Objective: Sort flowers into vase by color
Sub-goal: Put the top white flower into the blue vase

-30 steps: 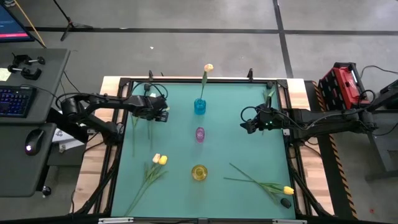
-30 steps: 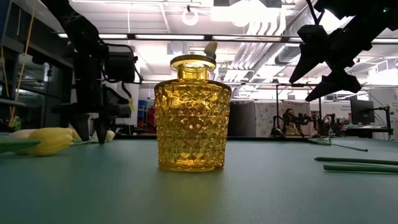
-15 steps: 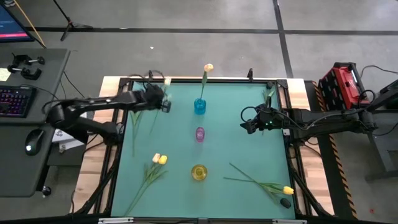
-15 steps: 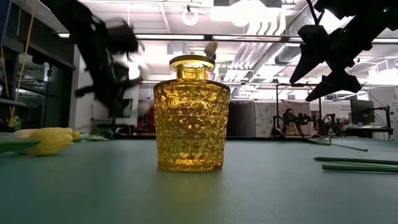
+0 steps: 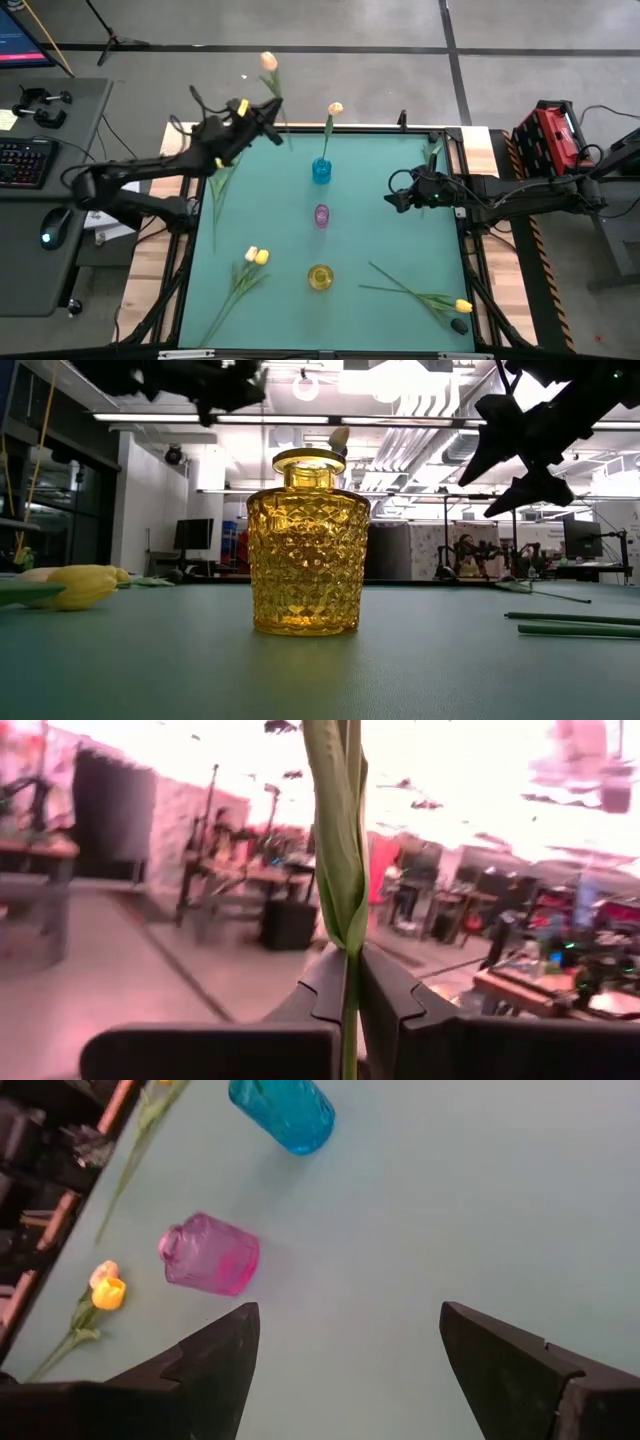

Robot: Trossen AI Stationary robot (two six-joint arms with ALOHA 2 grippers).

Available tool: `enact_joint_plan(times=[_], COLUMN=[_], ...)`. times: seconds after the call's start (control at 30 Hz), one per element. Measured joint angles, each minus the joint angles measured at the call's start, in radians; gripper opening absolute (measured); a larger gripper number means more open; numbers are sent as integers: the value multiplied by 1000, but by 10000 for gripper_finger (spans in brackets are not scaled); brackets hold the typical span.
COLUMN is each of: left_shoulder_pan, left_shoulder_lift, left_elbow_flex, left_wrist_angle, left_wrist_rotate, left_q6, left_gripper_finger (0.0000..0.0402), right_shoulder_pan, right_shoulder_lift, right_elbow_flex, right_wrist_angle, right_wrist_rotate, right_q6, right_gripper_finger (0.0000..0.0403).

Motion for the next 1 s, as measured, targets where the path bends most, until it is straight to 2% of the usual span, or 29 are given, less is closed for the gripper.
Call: enact_joint_plan(times=[0.17,0.37,0.67,1.0], left_shoulder_pan=[-2,-27,-44,-66], left_shoulder_lift=[206,347,426,437], left_elbow_flex=[-1,-2,-2,-1], left_wrist_angle=[269,507,524,506], left_wrist_rotate=[129,144,170,181], left_q6=[37,92,57,59], left_gripper_finger=[0,0,0,0], right_shoulder_pan=[0,0,0,0], right_shoulder_lift=[0,0,0,0], right_elbow_flex=[0,0,0,0], right_wrist_angle=[22,23,23,23], right_wrist_rotate=[35,49,55,54], right_q6=[0,0,0,-2], right_gripper_finger=[298,298,298,298])
